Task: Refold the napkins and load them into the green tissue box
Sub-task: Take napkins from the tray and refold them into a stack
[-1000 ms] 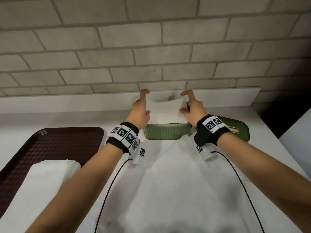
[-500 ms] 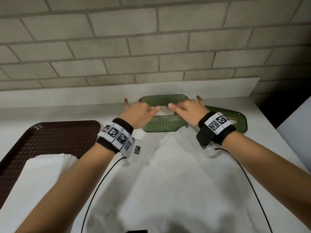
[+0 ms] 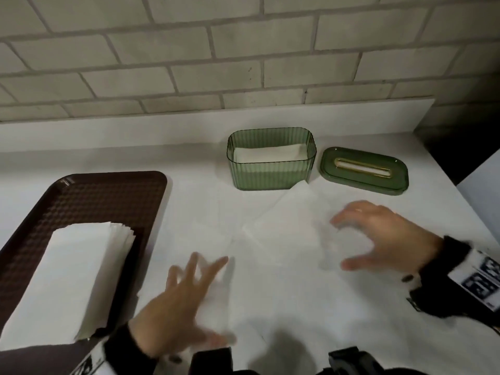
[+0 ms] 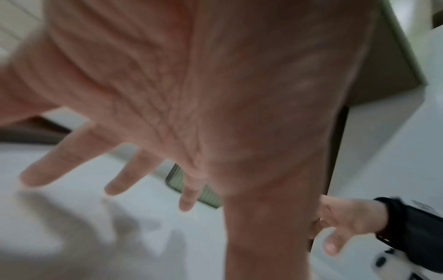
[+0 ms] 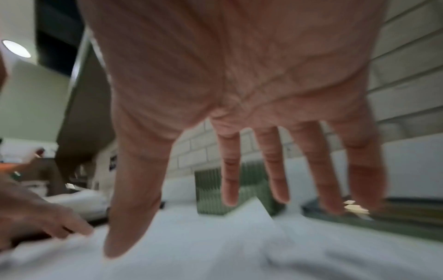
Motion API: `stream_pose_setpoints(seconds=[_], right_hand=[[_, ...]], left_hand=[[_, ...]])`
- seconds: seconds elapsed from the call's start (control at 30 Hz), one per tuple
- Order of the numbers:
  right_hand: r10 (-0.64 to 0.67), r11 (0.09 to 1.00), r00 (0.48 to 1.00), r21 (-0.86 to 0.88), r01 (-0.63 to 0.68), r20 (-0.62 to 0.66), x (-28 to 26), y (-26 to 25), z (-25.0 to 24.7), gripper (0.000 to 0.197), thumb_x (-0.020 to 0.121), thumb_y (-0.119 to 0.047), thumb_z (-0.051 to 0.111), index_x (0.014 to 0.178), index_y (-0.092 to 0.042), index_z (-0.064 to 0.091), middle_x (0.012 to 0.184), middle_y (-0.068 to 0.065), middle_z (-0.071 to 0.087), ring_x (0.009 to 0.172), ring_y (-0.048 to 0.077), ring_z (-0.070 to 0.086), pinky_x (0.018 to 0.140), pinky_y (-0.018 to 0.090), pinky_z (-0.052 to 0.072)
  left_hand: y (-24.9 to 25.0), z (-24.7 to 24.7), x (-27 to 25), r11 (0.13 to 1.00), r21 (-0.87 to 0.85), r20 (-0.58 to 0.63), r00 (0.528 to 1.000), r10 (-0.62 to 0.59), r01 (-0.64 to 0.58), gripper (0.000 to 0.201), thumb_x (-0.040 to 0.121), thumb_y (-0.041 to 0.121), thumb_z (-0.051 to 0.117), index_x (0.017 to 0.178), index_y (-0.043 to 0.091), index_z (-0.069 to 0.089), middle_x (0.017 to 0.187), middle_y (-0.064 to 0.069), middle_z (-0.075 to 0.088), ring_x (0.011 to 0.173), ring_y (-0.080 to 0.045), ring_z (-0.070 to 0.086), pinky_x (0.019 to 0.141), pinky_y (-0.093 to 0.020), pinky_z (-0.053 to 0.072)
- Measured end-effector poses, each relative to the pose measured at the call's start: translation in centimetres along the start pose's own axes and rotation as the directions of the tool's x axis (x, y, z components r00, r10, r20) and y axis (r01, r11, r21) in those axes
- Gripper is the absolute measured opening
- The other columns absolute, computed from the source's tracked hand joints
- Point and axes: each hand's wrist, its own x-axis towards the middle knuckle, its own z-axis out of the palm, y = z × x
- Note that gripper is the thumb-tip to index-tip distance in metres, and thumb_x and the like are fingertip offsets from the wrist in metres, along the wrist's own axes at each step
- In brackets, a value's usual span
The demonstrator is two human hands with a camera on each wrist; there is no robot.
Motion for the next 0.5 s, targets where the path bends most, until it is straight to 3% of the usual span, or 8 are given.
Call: stream_pose_setpoints(seconds=[0.07,0.13,0.17,0.23,0.3,0.33,0.5], right_hand=[[0.164,0.985,0.98,-0.068,-0.157,0.108,-2.8,2.2,2.5,0.119,0.028,-0.101,0.043,0.137,-0.059,0.019,0.157,-0.009,0.008,0.143,0.025,0.02,0.112,0.045,0.03],[0.256,0.967,0.944,-0.041,-0.253,0.207,-5.5,3.2,4.7,0.121,0.036,-0.096,0.053,0.138,-0.064,-0.004,0.158,-0.01,-0.017,0.147,0.033,0.0,0.112,0.053,0.027],[0.274,0.96,0.932,-0.017,-0.278,0.239,-6.6,3.3,5.6,0.12,0.043,-0.091,0.059,0.136,-0.066,-0.012,0.157,-0.01,-0.025,0.147,0.036,-0.008,0.111,0.057,0.025],[0.287,0.954,0.923,0.012,-0.3,0.257,-7.4,3.2,6.7,0.116,0.05,-0.089,0.059,0.131,-0.068,-0.021,0.154,-0.009,-0.034,0.144,0.042,-0.02,0.111,0.064,0.017],[0.305,0.946,0.922,0.04,-0.323,0.237,-7.1,2.8,7.2,0.112,0.053,-0.089,0.057,0.131,-0.069,-0.021,0.154,-0.007,-0.037,0.141,0.047,-0.023,0.11,0.068,0.011],[0.311,0.944,0.924,0.044,-0.328,0.223,-6.7,2.4,7.4,0.111,0.054,-0.088,0.057,0.132,-0.069,-0.02,0.154,-0.005,-0.036,0.141,0.048,-0.023,0.11,0.068,0.011],[0.251,0.962,0.955,0.071,-0.265,0.16,-2.8,-0.1,7.3,0.106,0.061,-0.081,0.063,0.14,-0.064,-0.006,0.157,-0.006,-0.03,0.142,0.046,-0.022,0.11,0.068,0.004]], left_hand=[[0.1,2.8,0.0,0.996,0.056,-0.017,0.998,-0.062,0.063,0.124,0.066,0.075,0.067,0.116,0.065,-0.047,0.154,0.0,-0.038,0.145,-0.031,-0.024,0.113,-0.067,0.021],[1.0,3.8,-0.1,0.988,0.05,-0.071,0.987,-0.142,0.145,0.116,0.08,0.058,0.067,0.111,0.069,-0.045,0.154,0.001,-0.038,0.146,-0.034,-0.025,0.112,-0.071,0.016],[1.3,3.9,-0.1,0.986,0.055,-0.089,0.984,-0.155,0.16,0.114,0.08,0.061,0.065,0.115,0.067,-0.043,0.155,-0.001,-0.037,0.146,-0.036,-0.024,0.113,-0.07,0.014],[1.3,3.5,0.1,0.985,0.102,-0.069,0.989,-0.134,0.141,0.125,0.064,0.077,0.065,0.125,0.06,-0.043,0.148,-0.006,-0.046,0.145,-0.043,-0.023,0.113,-0.067,0.015],[1.4,2.2,0.4,0.987,0.131,-0.005,0.996,-0.094,0.094,0.136,0.042,0.09,0.055,0.128,0.054,-0.044,0.141,-0.009,-0.052,0.142,-0.048,-0.024,0.113,-0.065,0.015],[1.4,1.6,0.6,0.991,0.117,0.004,0.997,-0.072,0.071,0.137,0.04,0.091,0.054,0.13,0.054,-0.043,0.142,-0.01,-0.052,0.141,-0.049,-0.025,0.114,-0.065,0.013],[1.8,-0.4,2.1,0.998,0.04,-0.033,0.998,0.045,-0.043,0.134,0.055,0.077,0.07,0.139,0.053,-0.031,0.152,-0.002,-0.042,0.143,-0.04,-0.026,0.116,-0.063,0.007]])
